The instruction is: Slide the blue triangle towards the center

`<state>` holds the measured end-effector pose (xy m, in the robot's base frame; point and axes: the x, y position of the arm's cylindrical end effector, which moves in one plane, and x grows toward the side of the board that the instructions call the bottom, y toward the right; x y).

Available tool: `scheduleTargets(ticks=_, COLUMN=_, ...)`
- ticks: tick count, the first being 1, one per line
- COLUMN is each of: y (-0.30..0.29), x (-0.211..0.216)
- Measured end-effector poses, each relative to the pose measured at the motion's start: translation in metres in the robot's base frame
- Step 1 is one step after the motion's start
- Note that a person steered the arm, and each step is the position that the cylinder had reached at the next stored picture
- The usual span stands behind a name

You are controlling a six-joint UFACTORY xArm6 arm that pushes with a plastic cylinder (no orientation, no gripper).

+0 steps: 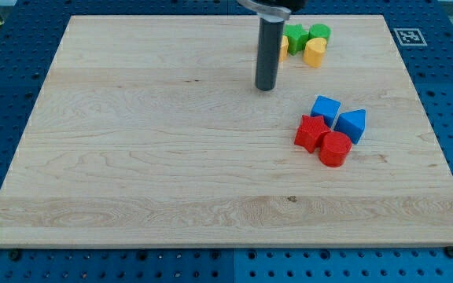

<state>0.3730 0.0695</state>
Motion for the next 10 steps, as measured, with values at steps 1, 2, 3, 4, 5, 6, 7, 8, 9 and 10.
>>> scheduleTargets(ticks=1, y=0.043, x=0.002)
scheduleTargets(ticks=2, y=0.101, x=0.011)
scheduleTargets(ticks=3, y=0.157, x=0.041)
scheduleTargets(ticks=4, y=0.175, x=0.096)
scheduleTargets(ticks=5, y=0.175, x=0.101)
scheduleTargets(ticks=6, y=0.160, x=0.105)
scheduleTargets(ticks=7, y=0.137, x=0.105)
scheduleTargets(ticks=8, y=0.119, x=0.099)
scheduleTargets(ticks=9, y=0.104, x=0.075)
scheduleTargets(ticks=10, y=0.076, x=0.060)
